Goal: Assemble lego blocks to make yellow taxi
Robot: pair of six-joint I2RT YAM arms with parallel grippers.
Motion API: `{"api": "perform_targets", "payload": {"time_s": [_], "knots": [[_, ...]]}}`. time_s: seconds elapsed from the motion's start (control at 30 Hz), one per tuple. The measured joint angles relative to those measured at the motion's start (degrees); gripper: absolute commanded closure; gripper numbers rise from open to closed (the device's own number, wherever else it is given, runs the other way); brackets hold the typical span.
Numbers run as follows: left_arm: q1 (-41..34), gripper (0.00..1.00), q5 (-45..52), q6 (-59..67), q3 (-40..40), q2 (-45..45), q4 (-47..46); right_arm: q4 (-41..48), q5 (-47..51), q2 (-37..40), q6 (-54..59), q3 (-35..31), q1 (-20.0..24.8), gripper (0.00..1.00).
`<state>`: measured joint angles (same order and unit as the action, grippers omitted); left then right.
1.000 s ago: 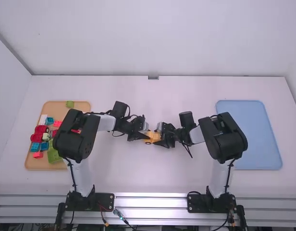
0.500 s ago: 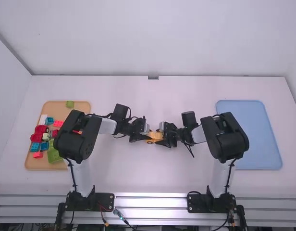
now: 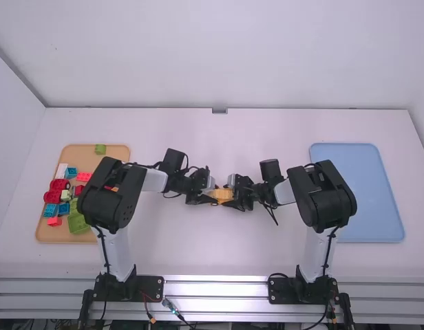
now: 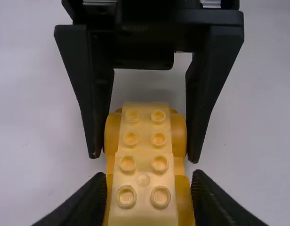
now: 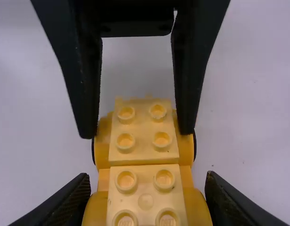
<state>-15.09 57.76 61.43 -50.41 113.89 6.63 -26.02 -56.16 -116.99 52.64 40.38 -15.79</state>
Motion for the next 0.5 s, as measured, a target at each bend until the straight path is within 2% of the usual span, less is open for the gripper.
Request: {"api": "perform_targets", "payload": {"time_s": [0.03, 0.13, 0.17, 0.27, 0.3, 0.37, 0.4, 0.43, 0.5], "knots": [[-0.2, 0.42, -0.2, 0.0, 0.0, 0.0, 0.3, 0.0, 0.1, 0.0, 0.0, 0.0, 0.0, 0.48], [-0.4, 0.40, -0.8, -0.2, 0.0, 0.0, 0.5, 0.0, 0.2, 0.0, 0.0, 0.0, 0.0, 0.48], [-0.5, 0.30, -1.1, -0.5, 0.0, 0.0, 0.4, 0.0, 0.1, 0.0, 0.0, 0.0, 0.0, 0.48], [-0.2, 0.31, -2.0, -3.1, 0.1, -1.1, -0.3, -0.1, 0.1, 0.0, 0.0, 0.0, -0.1, 0.48], [-0.1, 0.35, -2.1, -4.1, 0.1, -1.9, -0.4, -0.1, 0.2, 0.0, 0.0, 0.0, -0.1, 0.48], [0.2, 0.55, -2.0, -6.0, 0.1, -4.3, -0.5, -0.1, 0.1, 0.0, 0.0, 0.0, -0.2, 0.48], [0.6, 0.83, -1.8, -7.3, 0.1, -6.3, -0.3, -0.1, 0.2, 0.0, 0.0, 0.0, -0.2, 0.48], [0.8, 0.97, -1.4, -8.2, 0.1, -7.8, -0.2, -0.1, 0.1, 0.0, 0.0, 0.0, -0.2, 0.48], [1.2, 0.98, -0.9, -9.3, 0.1, -10.4, 0.2, -0.1, 0.2, 0.0, -0.1, 0.0, -0.2, 0.48]]}}
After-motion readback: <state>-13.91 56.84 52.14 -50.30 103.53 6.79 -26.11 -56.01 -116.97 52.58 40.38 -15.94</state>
